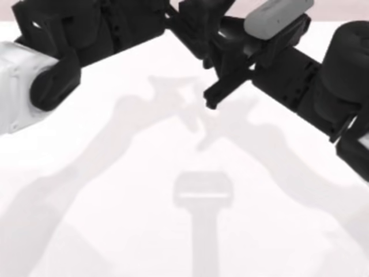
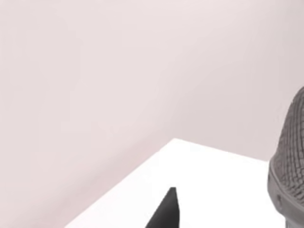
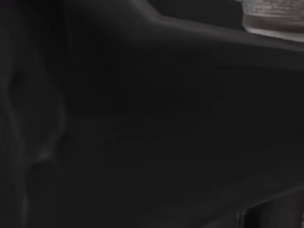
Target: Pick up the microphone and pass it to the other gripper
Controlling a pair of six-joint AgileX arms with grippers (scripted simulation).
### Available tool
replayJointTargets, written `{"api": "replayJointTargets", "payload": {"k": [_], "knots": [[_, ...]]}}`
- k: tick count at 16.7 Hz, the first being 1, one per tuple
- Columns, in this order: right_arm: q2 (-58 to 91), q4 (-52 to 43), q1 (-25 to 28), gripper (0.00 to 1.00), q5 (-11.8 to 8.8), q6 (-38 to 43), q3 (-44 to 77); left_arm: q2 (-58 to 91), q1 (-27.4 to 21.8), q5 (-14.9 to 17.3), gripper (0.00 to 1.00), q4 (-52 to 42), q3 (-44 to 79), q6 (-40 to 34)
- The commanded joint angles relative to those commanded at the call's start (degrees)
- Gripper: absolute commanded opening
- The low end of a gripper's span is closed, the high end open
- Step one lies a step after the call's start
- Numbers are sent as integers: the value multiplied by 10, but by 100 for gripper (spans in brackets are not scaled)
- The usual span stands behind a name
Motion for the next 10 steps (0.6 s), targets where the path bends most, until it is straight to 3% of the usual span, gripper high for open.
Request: {"api": "replayJointTargets", "payload": {"k": [5, 10], "knots": [[0, 0, 0, 0, 0, 0, 0, 0, 0, 0, 2, 0, 0, 0], [0, 0, 0, 0, 0, 0, 0, 0, 0, 0, 0, 0, 0, 0]]}}
